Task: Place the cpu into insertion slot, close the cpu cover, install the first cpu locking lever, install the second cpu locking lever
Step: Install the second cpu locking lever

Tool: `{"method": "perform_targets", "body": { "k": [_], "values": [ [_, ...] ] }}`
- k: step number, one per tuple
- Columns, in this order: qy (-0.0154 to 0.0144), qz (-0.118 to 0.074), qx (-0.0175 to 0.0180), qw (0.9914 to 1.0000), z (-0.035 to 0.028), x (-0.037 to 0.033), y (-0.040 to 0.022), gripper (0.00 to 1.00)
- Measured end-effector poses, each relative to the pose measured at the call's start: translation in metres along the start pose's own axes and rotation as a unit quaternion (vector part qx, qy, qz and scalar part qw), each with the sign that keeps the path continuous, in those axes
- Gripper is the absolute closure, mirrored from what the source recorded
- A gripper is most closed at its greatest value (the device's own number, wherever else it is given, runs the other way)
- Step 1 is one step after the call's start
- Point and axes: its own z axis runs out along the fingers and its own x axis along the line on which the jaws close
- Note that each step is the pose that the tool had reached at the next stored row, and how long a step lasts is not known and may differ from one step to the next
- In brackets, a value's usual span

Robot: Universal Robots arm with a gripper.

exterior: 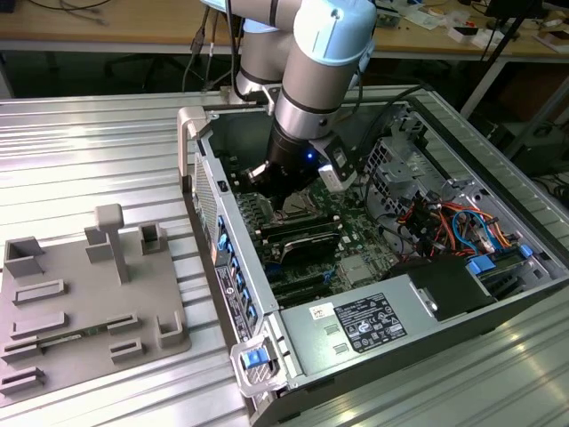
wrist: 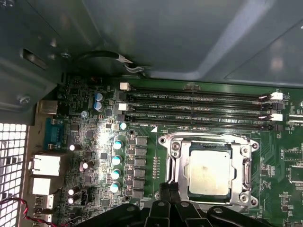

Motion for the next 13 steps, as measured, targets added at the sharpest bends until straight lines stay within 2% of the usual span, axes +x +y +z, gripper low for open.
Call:
{"method": "perform_targets", "body": {
  "k": [4, 5, 6, 9, 11, 13],
  "values": [
    [0.0001, 0.0, 0.0003, 1.0, -0.0001, -0.0003, 0.0005, 0.89],
    [-0.0001, 0.0, 0.0003, 1.0, -0.0033, -0.0012, 0.0015, 0.89],
    [-0.0005, 0.0, 0.0002, 1.0, -0.0112, -0.0016, 0.0023, 0.89],
    [-0.0005, 0.0, 0.0017, 1.0, -0.0262, -0.0033, 0.0036, 0.89],
    [-0.0005, 0.001, 0.0038, 0.99999, -0.0265, -0.0074, 0.0034, 0.89],
    [-0.0004, 0.001, 0.0066, 0.99998, -0.0264, -0.0188, 0.0027, 0.89]
  ]
}}
